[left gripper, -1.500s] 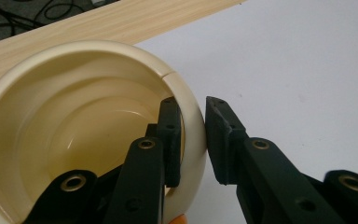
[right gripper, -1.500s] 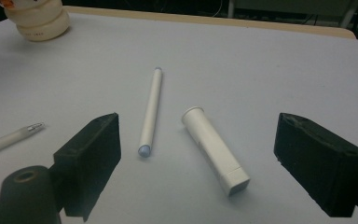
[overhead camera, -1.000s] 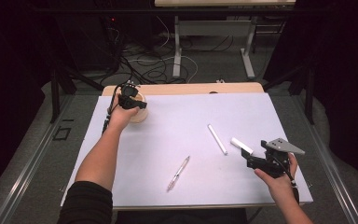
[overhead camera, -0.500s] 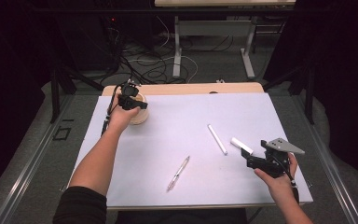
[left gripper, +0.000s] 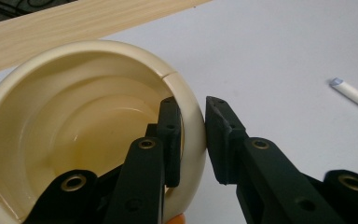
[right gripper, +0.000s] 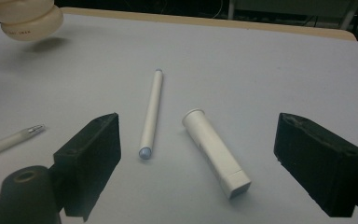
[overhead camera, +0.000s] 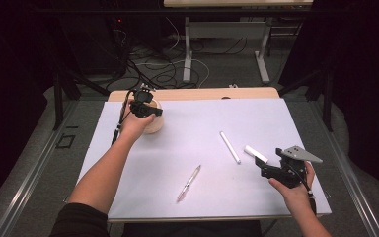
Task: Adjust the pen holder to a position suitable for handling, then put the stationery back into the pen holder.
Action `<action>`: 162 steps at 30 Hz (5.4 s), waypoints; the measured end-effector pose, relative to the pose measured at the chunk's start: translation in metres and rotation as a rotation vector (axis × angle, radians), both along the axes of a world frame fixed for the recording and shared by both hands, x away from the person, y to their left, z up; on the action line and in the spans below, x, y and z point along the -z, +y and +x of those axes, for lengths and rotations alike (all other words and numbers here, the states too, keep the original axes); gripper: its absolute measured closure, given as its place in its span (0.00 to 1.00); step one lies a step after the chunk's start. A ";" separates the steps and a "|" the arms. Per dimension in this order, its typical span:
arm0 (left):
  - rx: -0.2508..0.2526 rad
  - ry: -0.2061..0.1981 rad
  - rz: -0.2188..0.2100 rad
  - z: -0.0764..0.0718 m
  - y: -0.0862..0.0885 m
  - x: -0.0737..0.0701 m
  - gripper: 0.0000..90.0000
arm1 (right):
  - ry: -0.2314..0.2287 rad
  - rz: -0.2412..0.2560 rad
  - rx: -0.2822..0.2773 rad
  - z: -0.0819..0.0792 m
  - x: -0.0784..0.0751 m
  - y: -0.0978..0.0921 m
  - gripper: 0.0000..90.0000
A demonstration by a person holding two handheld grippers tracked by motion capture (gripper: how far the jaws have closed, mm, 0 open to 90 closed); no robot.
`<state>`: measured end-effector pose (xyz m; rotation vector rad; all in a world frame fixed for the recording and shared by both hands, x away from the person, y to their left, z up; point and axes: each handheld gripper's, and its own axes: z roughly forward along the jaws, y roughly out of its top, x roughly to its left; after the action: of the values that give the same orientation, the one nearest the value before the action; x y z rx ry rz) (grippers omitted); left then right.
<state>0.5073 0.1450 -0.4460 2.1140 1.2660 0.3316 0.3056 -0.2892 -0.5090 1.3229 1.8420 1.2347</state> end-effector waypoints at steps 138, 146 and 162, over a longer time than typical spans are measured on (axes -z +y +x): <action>0.170 -0.191 -0.241 -0.137 -0.033 0.002 0.33 | 0.004 0.004 0.005 0.001 0.001 0.003 0.16; 0.127 -0.214 -0.253 -0.145 -0.011 0.008 0.19 | 0.006 0.001 -0.006 0.002 0.001 0.003 0.16; 0.085 -0.262 -0.234 -0.158 0.030 0.029 0.07 | 0.040 -0.017 -0.020 0.006 0.005 0.004 0.17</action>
<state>0.3490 0.1755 -0.4754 1.8521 1.0078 0.3892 0.3114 -0.2854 -0.5139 1.3314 1.8938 1.2083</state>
